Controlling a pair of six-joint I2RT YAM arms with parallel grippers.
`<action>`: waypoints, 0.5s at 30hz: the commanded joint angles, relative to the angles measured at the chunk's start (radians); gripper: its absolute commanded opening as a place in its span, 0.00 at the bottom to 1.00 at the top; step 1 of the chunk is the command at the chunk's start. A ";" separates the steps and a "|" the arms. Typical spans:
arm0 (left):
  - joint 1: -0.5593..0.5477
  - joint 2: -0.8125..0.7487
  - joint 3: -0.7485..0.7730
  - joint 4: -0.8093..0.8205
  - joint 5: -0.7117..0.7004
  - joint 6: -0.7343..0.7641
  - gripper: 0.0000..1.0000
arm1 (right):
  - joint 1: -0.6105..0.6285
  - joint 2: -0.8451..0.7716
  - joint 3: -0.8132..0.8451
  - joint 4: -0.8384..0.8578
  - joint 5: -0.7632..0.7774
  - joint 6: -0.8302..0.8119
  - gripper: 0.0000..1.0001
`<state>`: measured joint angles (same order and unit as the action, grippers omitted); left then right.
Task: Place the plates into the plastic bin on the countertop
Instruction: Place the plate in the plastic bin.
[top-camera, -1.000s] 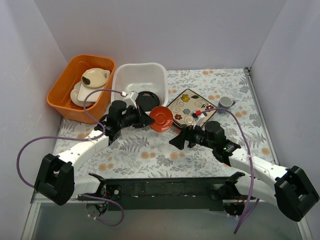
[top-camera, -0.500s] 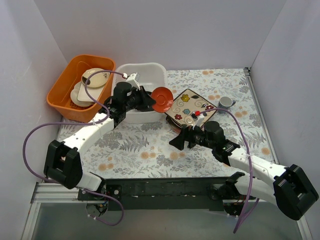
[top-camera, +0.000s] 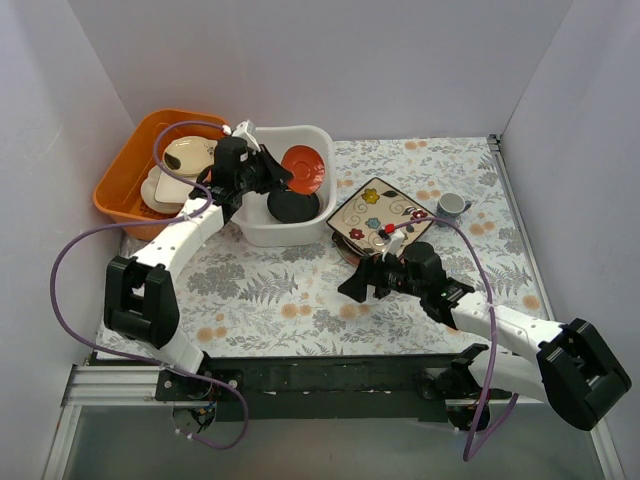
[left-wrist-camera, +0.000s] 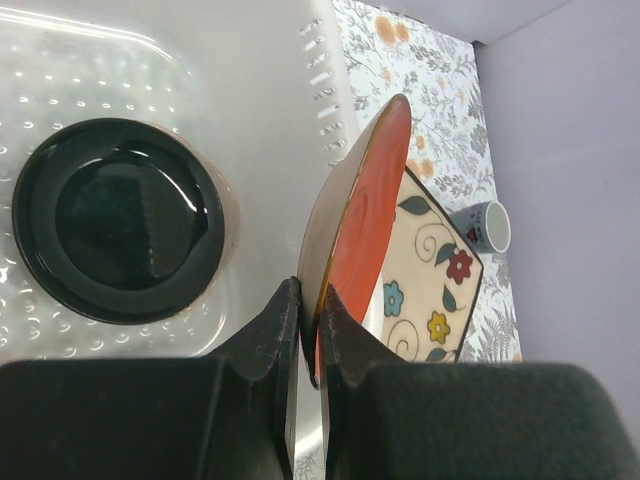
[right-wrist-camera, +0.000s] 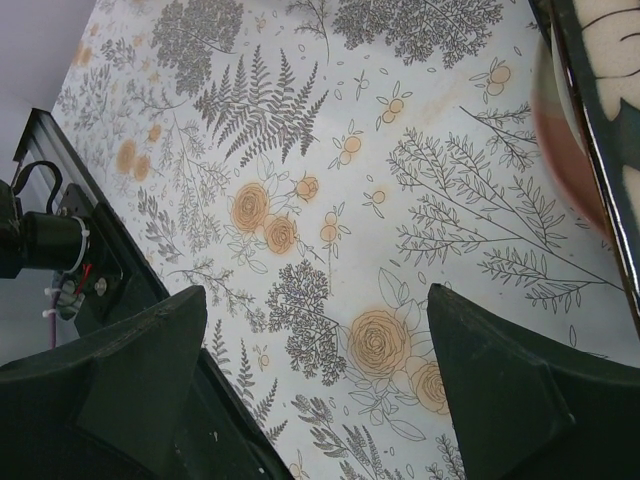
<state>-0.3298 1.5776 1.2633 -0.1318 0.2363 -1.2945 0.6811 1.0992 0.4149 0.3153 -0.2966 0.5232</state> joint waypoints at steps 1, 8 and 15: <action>0.015 0.025 0.085 -0.023 -0.017 -0.023 0.00 | 0.003 0.019 0.038 0.025 -0.030 -0.015 0.98; 0.049 0.125 0.173 -0.092 -0.017 0.000 0.00 | 0.001 0.030 0.044 0.028 -0.036 -0.015 0.98; 0.060 0.226 0.245 -0.158 -0.017 0.017 0.00 | 0.000 0.056 0.056 0.038 -0.049 -0.012 0.98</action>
<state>-0.2806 1.7870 1.4406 -0.2607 0.2218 -1.2942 0.6811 1.1412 0.4263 0.3164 -0.3218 0.5198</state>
